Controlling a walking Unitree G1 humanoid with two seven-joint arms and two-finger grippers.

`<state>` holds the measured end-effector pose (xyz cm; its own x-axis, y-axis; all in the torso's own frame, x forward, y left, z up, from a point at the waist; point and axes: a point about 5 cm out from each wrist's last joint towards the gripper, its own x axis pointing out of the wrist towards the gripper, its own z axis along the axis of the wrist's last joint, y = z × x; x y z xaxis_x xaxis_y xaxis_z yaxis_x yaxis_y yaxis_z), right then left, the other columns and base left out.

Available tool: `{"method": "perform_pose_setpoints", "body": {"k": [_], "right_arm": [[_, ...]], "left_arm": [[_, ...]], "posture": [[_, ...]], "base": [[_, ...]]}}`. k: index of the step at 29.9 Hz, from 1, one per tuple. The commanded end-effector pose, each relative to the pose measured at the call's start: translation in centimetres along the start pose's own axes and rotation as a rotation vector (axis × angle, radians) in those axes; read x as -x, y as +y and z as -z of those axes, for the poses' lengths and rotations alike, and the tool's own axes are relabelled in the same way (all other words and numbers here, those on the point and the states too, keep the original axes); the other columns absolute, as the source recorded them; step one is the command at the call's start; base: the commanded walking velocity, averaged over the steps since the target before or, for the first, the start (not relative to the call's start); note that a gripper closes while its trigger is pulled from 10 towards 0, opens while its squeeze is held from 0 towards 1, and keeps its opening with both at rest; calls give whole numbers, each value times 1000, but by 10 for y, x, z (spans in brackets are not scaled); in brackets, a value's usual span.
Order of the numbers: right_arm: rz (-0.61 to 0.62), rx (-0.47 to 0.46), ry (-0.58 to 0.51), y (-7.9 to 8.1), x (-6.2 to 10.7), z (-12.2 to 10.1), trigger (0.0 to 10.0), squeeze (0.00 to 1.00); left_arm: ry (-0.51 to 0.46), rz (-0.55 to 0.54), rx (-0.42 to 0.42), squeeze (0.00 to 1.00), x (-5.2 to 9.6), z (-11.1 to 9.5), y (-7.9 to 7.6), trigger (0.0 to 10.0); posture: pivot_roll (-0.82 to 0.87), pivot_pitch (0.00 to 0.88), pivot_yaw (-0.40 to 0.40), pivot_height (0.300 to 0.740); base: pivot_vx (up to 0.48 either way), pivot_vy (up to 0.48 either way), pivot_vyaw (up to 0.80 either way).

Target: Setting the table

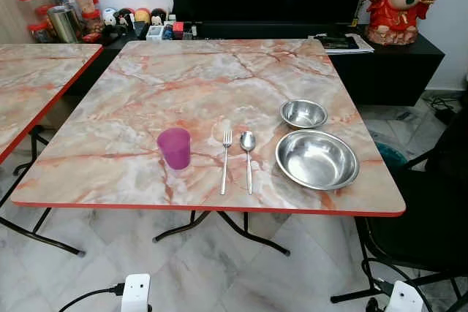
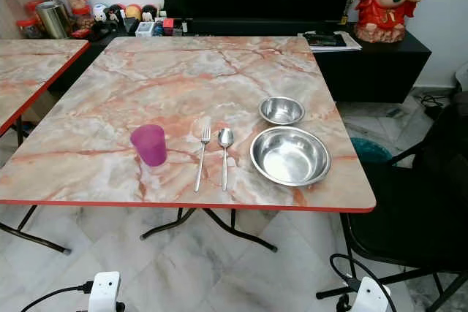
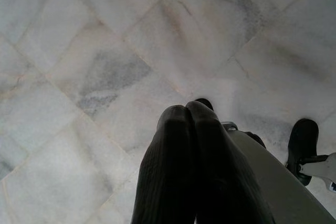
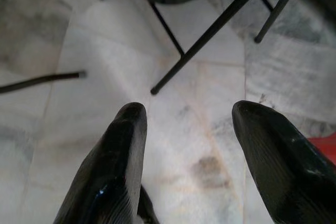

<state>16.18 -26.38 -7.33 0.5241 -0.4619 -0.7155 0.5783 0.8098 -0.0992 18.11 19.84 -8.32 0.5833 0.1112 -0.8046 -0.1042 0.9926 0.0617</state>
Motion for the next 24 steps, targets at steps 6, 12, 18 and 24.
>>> {"method": "perform_pose_setpoints", "body": {"k": [6, 12, 18, 24], "right_arm": [[226, -43, -233, -11, -3, -49, 10000, 0], [439, -23, -452, -23, 13, -79, 10000, 0], [524, -18, -683, -19, 41, -126, 10000, 0], [448, -87, -854, -6, 61, -180, 10000, 0]], "left_arm": [[1, -9, 0, 0, -1, -2, 2, 10000], [-2, -7, -3, 0, -1, -3, 2, 10000], [-3, -4, -9, 0, -1, -3, 2, 10000], [0, -4, -12, 0, 0, -2, 4, 10000]], "posture": [[-66, 0, -8, 740], [-67, 0, -9, 740], [-68, 0, -5, 740], [-78, 0, -1, 740]], "base": [[0, 0, 0], [0, 0, 0], [0, 0, 0], [0, 0, 0]]}}
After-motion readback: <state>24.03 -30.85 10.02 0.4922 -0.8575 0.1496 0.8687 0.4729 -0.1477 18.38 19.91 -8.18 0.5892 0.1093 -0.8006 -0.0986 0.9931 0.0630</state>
